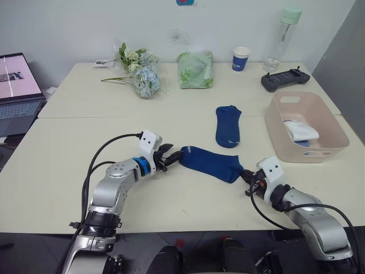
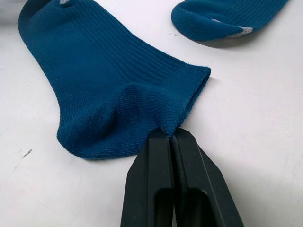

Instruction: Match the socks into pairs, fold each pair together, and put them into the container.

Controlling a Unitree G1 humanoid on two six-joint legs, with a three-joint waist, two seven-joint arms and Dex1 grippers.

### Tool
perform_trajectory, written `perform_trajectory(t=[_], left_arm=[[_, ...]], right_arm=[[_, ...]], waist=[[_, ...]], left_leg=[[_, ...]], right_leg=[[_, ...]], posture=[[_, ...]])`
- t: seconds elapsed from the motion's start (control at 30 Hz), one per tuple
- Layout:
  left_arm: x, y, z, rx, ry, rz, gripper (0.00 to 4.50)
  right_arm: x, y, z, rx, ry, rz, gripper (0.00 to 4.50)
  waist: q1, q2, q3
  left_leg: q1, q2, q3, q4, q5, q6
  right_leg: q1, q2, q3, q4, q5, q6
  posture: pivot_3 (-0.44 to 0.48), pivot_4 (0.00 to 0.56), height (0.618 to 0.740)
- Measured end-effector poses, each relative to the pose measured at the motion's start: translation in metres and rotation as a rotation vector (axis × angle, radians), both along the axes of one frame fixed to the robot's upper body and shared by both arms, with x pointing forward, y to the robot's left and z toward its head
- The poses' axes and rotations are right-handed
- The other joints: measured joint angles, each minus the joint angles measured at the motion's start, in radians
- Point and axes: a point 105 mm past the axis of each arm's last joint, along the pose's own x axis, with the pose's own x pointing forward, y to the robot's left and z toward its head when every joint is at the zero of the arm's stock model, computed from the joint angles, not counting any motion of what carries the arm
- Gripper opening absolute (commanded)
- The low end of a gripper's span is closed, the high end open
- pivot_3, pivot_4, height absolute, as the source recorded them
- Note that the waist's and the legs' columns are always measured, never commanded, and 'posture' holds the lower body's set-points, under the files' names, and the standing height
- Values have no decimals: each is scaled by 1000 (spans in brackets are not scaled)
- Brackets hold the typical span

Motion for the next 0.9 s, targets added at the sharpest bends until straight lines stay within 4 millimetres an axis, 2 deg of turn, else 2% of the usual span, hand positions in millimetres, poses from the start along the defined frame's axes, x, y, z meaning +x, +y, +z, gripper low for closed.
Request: perform_trajectory(t=[0.1,0.2,0.3,0.53,0.77,0.9], left_arm=[[0,-1,-13,35,36,9,2787],[3,-4,-13,50,28,-1,2787],[7,-5,-13,66,21,-3,2161],[6,-4,-14,62,22,-8,43],[-2,-6,-15,6,57,-30,13],[-19,-4,-10,-85,130,-21,13]], right_arm=[[-1,1,-1,1,6,8,0],[-1,3,-1,1,9,14,0],[-2,3,-1,0,10,14,0],[-8,2,-2,-2,18,25,0],[-8,3,0,13,16,38,0],[-12,7,3,56,37,96,0]], waist=[[0,0,0],[0,0,0],[1,0,0],[1,0,0],[0,0,0],[-3,0,0]], left_leg=[[0,0,0,0,0,0],[0,0,0,0,0,0],[0,0,0,0,0,0],[0,0,0,0,0,0],[0,0,0,0,0,0],[0,1,-1,0,0,0]], right_leg=[[0,0,0,0,0,0],[0,0,0,0,0,0],[1,0,0,0,0,0],[1,0,0,0,0,0],[0,0,0,0,0,0],[0,0,0,0,0,0]], posture=[[0,150,740],[0,150,740],[0,150,740],[0,150,740],[0,150,740],[0,150,740]])
